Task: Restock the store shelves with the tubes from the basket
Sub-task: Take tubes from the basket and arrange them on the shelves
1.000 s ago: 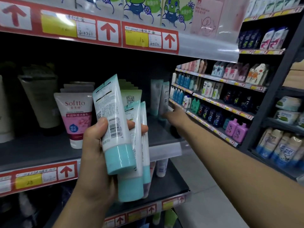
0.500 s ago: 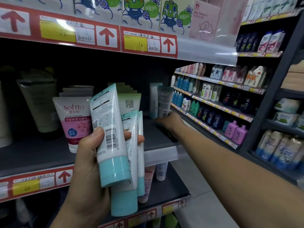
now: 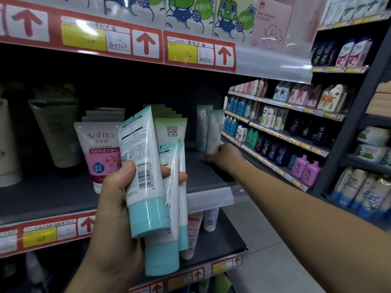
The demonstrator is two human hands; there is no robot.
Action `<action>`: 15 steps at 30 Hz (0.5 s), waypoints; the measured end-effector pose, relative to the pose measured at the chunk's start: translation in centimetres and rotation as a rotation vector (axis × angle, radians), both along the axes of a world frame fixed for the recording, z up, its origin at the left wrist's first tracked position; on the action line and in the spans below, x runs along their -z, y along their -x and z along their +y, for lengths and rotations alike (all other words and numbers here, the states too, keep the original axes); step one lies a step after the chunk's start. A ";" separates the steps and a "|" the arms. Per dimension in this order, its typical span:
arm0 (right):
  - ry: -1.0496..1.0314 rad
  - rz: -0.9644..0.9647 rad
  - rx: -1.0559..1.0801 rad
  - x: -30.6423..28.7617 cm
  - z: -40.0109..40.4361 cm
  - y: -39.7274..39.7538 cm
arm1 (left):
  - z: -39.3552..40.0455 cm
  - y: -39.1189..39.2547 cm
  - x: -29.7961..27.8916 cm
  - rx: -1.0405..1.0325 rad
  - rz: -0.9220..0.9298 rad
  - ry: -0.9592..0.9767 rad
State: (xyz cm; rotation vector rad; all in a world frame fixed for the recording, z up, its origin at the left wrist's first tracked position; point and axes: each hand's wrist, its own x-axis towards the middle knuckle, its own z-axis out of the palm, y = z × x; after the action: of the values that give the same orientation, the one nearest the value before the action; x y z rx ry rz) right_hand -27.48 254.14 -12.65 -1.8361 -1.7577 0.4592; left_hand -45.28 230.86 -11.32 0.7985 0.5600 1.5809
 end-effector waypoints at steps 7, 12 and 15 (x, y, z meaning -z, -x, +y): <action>0.002 -0.033 0.109 0.3 3.1 2.4 | 1.0 0.6 0.4 -0.021 -0.010 0.026; 0.032 0.003 0.139 0.5 3.6 2.7 | 1.1 0.6 0.0 -0.066 -0.050 -0.035; 0.030 0.135 0.113 -0.3 2.7 2.5 | 0.9 0.5 -0.1 -0.062 -0.050 -0.056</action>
State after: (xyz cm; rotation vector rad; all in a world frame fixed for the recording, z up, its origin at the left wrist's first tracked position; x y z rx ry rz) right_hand -30.01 256.86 -12.38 -1.8678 -1.5574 0.5543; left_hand -45.81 231.78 -11.19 0.7876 0.5107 1.6753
